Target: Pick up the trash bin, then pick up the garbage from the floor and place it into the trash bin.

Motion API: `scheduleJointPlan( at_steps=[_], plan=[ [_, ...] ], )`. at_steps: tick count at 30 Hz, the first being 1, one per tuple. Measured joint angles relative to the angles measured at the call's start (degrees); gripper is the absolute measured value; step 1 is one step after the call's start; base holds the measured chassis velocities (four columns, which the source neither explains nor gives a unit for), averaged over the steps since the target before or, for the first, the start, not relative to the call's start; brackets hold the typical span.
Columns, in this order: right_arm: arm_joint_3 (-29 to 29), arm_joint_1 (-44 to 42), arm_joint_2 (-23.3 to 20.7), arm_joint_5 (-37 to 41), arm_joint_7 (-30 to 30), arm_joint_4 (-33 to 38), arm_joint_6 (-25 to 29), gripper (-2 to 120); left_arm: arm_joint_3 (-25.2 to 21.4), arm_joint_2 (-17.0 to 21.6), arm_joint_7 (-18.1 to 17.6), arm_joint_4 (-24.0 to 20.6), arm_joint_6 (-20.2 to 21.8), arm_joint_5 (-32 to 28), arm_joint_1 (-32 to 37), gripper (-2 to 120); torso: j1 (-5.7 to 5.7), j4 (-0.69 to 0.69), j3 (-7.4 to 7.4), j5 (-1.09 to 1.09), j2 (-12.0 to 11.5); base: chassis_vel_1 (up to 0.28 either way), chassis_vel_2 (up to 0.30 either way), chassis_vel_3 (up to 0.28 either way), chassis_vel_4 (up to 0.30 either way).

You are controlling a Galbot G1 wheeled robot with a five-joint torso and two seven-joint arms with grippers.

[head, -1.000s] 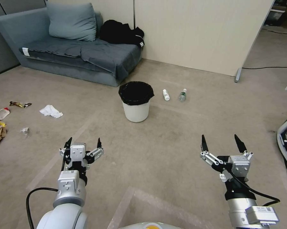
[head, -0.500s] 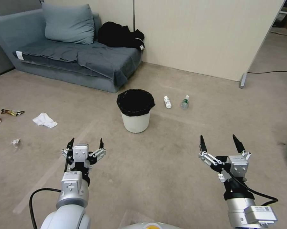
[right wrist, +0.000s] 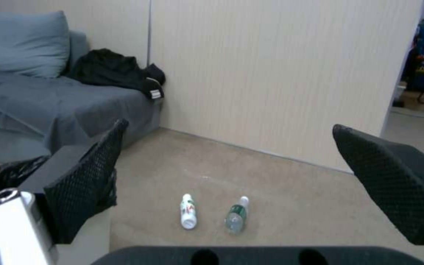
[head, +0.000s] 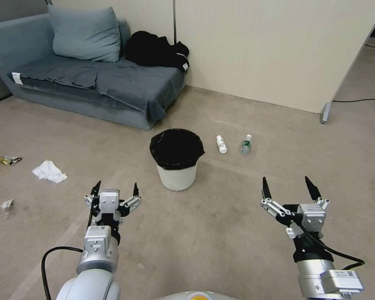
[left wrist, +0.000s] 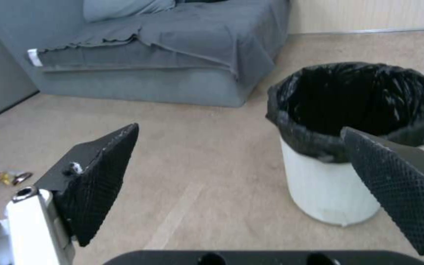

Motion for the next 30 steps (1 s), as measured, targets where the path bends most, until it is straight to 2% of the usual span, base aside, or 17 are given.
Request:
scheduleJointPlan(
  at_steps=[30],
  plan=[
    [-0.4,-0.2,0.0,-0.1,0.0,0.8,0.0,100,0.6,0.2,0.4,-0.9,-0.1,0.9,0.3,100,0.0,0.0,0.0,0.01,0.0,-0.169,0.171,0.173,-0.168]
  ],
)
